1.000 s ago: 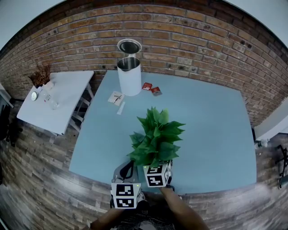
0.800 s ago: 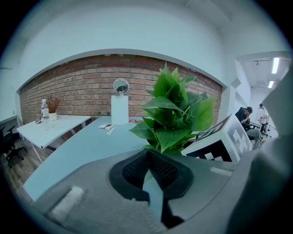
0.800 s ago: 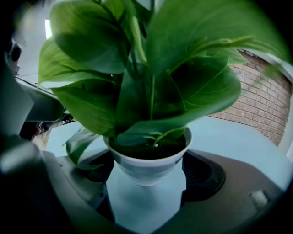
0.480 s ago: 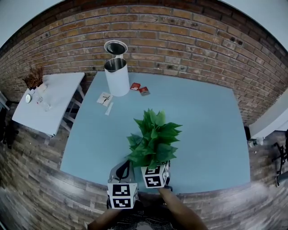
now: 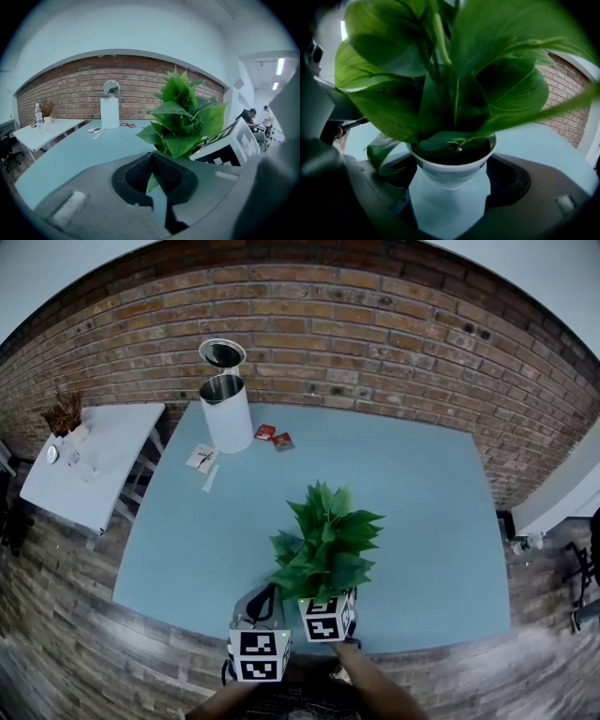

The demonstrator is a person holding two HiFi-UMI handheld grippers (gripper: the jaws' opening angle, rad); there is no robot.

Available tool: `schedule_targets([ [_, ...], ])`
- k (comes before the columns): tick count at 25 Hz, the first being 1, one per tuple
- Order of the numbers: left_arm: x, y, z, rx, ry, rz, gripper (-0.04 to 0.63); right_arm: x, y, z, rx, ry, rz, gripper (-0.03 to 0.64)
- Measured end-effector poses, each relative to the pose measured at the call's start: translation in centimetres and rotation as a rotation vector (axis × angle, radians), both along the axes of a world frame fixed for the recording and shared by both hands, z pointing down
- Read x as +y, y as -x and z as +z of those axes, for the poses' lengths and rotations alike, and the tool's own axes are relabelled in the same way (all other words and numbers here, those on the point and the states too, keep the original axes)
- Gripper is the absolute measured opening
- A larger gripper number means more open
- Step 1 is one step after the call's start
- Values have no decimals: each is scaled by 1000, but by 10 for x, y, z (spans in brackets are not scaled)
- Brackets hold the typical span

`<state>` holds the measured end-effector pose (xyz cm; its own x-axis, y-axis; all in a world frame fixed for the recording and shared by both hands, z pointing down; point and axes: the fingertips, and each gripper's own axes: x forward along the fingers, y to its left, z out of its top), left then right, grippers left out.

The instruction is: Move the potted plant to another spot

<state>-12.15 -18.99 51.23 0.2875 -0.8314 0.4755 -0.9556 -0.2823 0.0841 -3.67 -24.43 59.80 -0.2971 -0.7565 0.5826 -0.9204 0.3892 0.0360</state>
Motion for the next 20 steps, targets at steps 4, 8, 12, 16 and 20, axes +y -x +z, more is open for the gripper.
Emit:
schedule_targets([
  [4,1,-20,0,5,5,13,-3,1,-20,1,1,3,13,462],
  [8,0,-33,-5,-13,-11,27,-3,4,-35,2,1,8,23,462],
  [12,0,-50,-3,-2,-9,37,-3,5,-54,0,6,-2,35,462],
  [16,-1,-68,-6,-4,-14,50,-3,7,-74,-1,11,-1,48,462],
  [20,0,-84,-6,-5,-14,53,-3,8,-94,-1,13,1,58,462],
])
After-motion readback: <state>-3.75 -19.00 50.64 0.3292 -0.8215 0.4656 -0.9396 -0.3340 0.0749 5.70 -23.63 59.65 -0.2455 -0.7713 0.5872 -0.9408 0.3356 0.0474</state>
